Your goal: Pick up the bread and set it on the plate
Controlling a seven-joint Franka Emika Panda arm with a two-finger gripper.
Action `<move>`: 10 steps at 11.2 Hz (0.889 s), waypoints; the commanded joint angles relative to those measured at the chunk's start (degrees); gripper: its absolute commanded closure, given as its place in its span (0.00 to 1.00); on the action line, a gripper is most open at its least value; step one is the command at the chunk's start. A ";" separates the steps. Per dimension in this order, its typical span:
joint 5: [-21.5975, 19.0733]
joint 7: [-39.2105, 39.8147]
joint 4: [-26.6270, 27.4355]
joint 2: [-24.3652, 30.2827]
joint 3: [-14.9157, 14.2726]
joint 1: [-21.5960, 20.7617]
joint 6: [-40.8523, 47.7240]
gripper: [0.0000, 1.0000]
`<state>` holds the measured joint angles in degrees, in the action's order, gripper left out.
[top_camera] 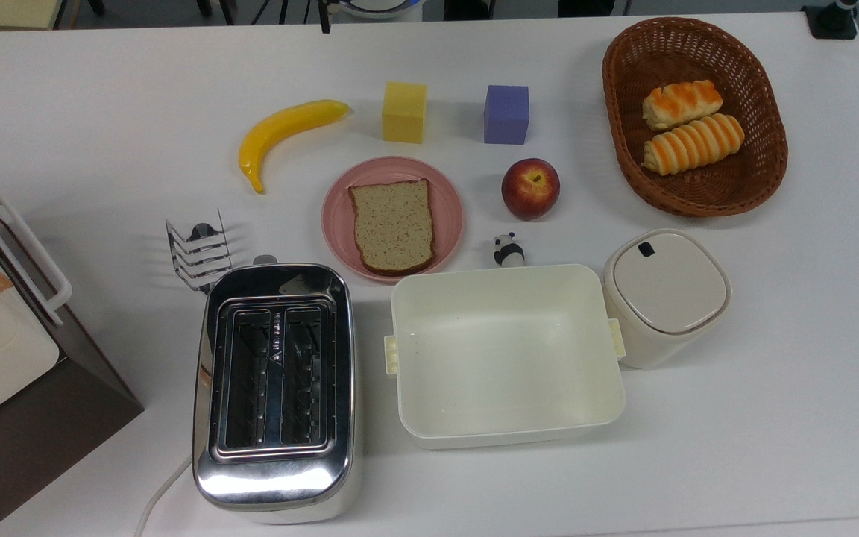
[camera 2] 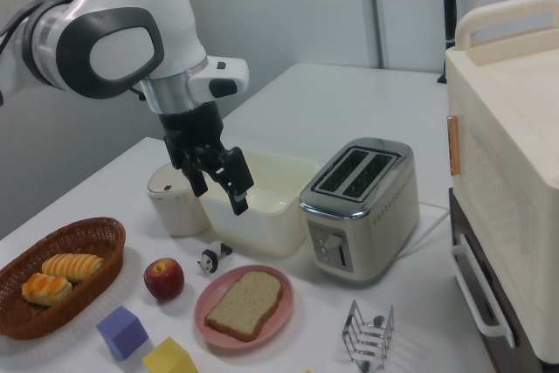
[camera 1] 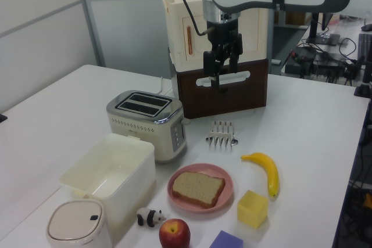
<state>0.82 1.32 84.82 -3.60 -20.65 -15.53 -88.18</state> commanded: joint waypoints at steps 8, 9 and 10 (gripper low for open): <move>-0.38 -1.41 1.22 1.14 0.35 -1.00 0.64 0.00; -0.38 -1.41 1.31 1.14 0.44 -0.91 0.64 0.00; -0.47 -1.41 1.31 1.14 1.13 -0.04 0.38 0.00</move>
<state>0.82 1.25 84.97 -3.76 -20.38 -15.90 -88.18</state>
